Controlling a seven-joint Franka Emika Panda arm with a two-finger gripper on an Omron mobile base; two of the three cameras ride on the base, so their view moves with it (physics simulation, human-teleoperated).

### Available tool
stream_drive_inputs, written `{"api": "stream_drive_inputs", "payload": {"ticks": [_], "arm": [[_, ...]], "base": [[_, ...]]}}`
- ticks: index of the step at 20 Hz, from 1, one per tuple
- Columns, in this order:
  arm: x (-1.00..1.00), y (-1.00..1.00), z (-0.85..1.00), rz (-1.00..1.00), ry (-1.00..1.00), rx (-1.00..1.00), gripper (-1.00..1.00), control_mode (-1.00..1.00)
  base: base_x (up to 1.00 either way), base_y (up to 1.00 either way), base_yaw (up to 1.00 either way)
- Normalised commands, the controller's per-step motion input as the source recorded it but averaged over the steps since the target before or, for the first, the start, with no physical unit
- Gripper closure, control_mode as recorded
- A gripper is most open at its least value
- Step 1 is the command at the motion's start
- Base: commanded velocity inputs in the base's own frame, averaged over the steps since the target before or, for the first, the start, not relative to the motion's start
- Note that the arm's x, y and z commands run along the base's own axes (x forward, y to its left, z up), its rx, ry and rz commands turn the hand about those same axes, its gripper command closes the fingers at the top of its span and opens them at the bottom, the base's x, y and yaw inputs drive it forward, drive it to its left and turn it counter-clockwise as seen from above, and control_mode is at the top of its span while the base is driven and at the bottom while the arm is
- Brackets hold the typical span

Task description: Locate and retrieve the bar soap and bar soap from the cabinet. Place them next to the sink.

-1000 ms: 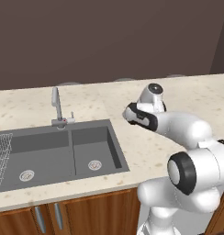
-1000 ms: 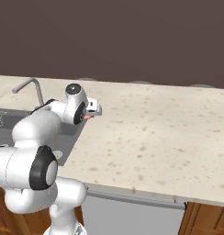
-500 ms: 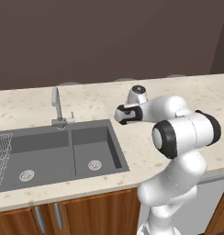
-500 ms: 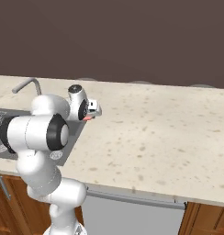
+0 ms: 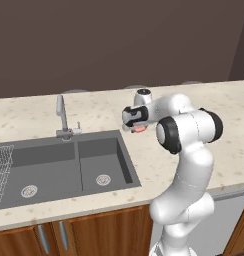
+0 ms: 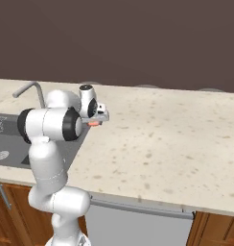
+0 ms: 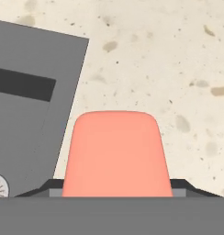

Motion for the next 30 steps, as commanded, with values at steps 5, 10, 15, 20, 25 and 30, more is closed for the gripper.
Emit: {"api": "stream_drive_inputs", "payload": {"ticks": [5, 10, 15, 20, 25, 30], "arm": [[0.15, 0.04, -0.23, -0.01, 0.26, -0.03, 1.00, -1.00], [0.10, 0.11, -0.42, -0.01, 0.30, -0.01, 1.00, -1.00], [0.00, 0.04, -0.22, -0.01, 0.05, 0.00, 1.00, -1.00], [0.00, 0.00, -0.19, -0.02, -0.04, 0.00, 1.00, -1.00], [0.00, 0.00, -0.30, -0.03, -0.05, 0.00, 1.00, -1.00], [-0.01, 0.00, -0.24, -0.02, -0.07, 0.00, 1.00, -1.00]], "base": [[0.00, 0.00, 0.00], [0.00, 0.00, 0.00], [0.00, 0.00, 0.00], [0.00, 0.00, 0.00], [0.00, 0.00, 0.00], [0.00, 0.00, 0.00]]}}
